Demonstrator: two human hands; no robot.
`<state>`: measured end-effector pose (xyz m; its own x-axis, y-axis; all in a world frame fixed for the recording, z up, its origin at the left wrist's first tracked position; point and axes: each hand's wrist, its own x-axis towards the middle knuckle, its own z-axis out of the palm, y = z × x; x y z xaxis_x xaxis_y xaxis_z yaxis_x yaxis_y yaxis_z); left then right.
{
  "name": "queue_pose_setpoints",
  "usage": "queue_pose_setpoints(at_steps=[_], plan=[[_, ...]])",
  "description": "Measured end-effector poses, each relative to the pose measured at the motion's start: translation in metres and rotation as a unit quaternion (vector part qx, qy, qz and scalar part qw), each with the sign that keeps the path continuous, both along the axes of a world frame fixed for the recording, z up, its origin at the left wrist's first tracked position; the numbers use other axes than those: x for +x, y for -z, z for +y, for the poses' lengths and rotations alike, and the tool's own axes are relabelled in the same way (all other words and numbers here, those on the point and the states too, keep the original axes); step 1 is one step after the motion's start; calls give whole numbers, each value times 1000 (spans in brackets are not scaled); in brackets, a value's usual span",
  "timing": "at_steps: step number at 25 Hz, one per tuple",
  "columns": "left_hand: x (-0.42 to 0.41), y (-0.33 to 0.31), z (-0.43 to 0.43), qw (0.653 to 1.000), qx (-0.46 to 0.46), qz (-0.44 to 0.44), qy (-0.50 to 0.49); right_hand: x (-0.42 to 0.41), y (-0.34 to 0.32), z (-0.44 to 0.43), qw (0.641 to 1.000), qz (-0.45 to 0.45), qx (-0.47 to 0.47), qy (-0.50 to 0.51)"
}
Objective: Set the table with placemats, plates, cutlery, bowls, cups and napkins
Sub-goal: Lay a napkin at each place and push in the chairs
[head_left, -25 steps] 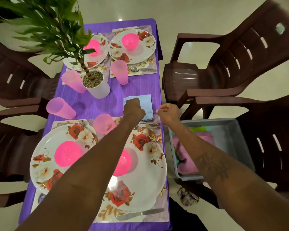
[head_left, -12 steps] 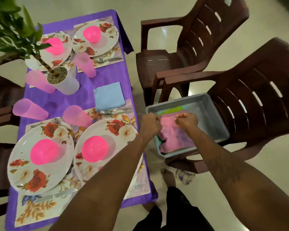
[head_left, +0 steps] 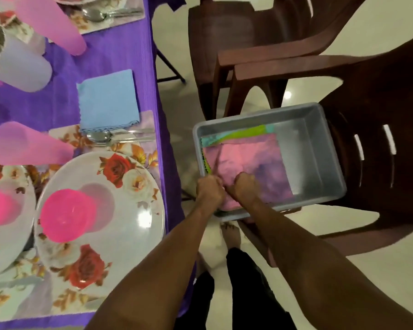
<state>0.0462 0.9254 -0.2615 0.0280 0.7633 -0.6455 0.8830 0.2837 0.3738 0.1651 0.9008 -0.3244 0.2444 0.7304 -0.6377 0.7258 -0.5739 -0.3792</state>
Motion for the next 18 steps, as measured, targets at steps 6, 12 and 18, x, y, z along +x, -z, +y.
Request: queue_pose_setpoints(at_steps=[6, 12, 18], plan=[[-11, 18, -8, 998, -9, -46, -44, -7, 9, -6, 998, -54, -4, 6], [-10, -28, -7, 993, -18, -60, -99, 34, -51, -8, 999, 38, -11, 12], [-2, -41, -10, 999, 18, -28, -30, 50, -61, -15, 992, -15, 114, -58]])
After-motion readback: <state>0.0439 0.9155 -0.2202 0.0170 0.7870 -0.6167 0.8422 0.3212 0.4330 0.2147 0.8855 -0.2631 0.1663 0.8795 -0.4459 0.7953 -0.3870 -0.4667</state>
